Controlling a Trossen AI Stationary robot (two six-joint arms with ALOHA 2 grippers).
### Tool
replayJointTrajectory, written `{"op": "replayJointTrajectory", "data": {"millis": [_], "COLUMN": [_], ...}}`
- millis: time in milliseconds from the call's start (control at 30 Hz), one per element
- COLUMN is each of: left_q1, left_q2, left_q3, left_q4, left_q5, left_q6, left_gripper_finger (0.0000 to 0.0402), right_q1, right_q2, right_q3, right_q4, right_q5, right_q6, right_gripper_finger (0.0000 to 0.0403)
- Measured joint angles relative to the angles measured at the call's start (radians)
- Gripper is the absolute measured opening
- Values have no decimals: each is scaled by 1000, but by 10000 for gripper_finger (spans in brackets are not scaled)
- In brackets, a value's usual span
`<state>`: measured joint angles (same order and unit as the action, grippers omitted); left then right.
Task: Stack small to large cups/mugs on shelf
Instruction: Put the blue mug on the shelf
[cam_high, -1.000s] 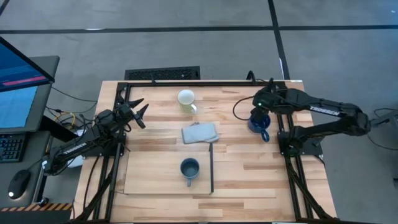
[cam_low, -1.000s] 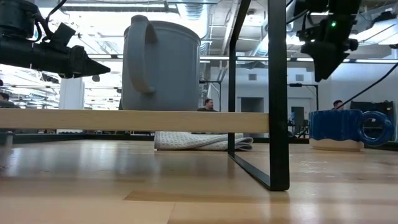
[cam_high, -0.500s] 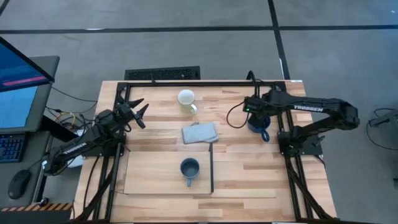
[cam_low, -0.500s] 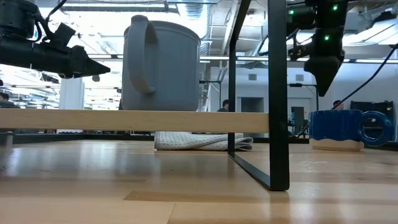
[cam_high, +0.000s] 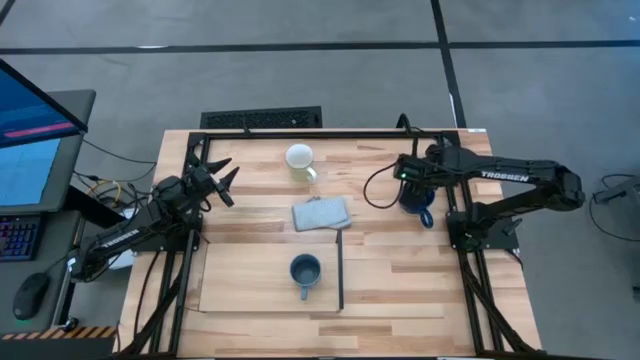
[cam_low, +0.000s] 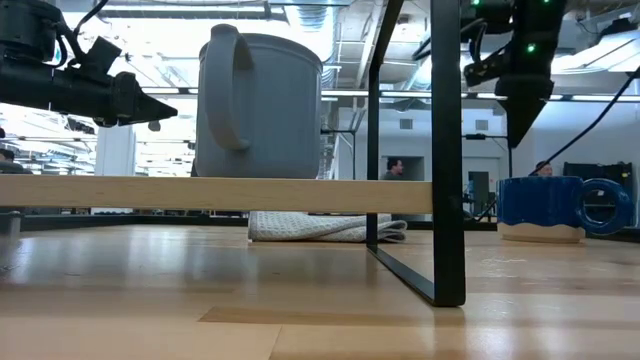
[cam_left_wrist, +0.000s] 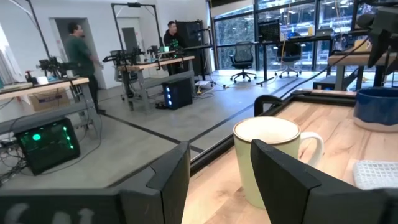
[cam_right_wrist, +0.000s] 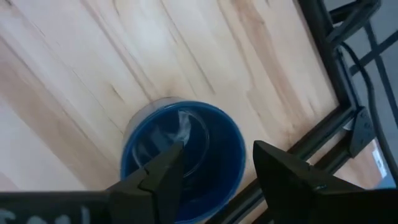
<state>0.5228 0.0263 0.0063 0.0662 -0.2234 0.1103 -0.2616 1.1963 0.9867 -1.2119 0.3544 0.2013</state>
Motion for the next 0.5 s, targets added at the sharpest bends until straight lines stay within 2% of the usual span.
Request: {"op": "replayJointTrajectory", "data": {"millis": [200, 500], "left_q1": [0, 0], "left_q2": [0, 0], "left_q3": [0, 0], "left_q4": [0, 0], "left_q5": [0, 2], "left_q6": [-2, -26], "left_gripper_finger": [163, 163], "right_q1": [-51, -184], "right_q2": [-29, -78], "right_q3": [-21, -192], "right_q4": [-2, 47], "right_q5": [-8, -141], "right_q6": [-17, 111], "right_gripper_finger": [214, 214]}}
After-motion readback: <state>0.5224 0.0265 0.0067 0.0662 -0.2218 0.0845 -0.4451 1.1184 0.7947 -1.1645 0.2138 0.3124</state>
